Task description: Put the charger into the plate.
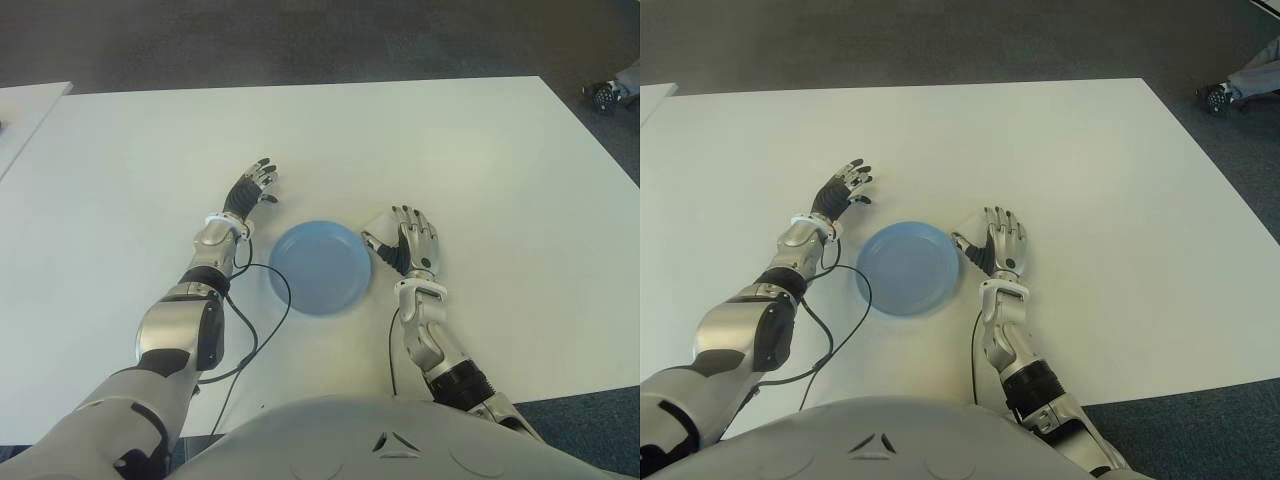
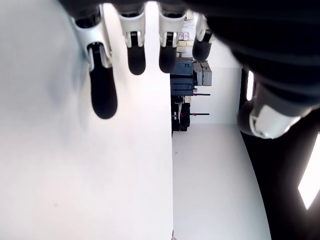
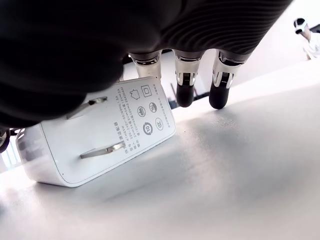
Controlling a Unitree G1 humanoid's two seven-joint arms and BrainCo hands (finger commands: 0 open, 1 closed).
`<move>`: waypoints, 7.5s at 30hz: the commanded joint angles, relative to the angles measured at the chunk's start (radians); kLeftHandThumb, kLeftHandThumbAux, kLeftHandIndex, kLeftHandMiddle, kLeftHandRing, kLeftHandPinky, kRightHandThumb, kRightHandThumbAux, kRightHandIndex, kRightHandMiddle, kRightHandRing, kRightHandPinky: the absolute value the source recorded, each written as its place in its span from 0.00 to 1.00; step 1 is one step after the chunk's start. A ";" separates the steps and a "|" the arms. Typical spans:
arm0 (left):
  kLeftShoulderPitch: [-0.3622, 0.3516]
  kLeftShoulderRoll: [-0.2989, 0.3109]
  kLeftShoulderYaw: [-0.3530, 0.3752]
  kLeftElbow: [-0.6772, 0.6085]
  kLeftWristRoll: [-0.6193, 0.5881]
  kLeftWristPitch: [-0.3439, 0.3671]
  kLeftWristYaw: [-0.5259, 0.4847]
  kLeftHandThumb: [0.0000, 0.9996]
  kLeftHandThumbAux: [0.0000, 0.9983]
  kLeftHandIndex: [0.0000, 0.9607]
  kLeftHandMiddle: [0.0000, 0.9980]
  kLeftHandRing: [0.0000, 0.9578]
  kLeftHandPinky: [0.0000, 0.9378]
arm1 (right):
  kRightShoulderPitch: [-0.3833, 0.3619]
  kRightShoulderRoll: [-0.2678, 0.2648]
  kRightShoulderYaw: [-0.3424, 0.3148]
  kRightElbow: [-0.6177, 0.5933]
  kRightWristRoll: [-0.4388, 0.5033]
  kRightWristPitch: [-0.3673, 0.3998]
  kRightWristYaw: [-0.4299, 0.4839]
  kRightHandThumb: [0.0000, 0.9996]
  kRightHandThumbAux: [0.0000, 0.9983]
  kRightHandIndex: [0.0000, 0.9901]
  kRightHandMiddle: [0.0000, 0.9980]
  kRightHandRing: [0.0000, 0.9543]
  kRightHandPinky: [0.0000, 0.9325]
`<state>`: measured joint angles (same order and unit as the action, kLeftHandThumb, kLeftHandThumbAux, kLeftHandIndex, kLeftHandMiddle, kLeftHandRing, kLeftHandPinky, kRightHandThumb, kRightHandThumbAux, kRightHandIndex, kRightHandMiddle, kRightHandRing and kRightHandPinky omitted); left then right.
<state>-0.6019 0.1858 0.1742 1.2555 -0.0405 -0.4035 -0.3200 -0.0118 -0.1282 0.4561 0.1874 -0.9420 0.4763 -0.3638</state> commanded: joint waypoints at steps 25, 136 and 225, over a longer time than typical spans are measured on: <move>0.051 -0.003 -0.007 0.023 0.006 0.044 -0.019 0.00 0.49 0.04 0.12 0.13 0.15 | 0.107 0.040 0.076 0.189 0.019 0.054 0.043 0.35 0.21 0.00 0.00 0.00 0.00; 0.043 0.027 -0.002 0.009 -0.007 0.053 -0.064 0.00 0.48 0.04 0.11 0.12 0.15 | 0.085 0.078 0.021 0.200 0.034 0.046 -0.037 0.35 0.29 0.00 0.00 0.00 0.01; 0.047 0.029 -0.002 -0.007 -0.029 0.062 -0.088 0.00 0.49 0.03 0.11 0.12 0.14 | 0.016 0.142 -0.138 0.218 0.180 -0.131 -0.305 0.85 0.68 0.40 0.53 0.81 0.86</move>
<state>-0.5864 0.2191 0.1779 1.2257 -0.0786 -0.3704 -0.4033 -0.0471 0.0045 0.3256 0.3072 -0.8183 0.3513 -0.6902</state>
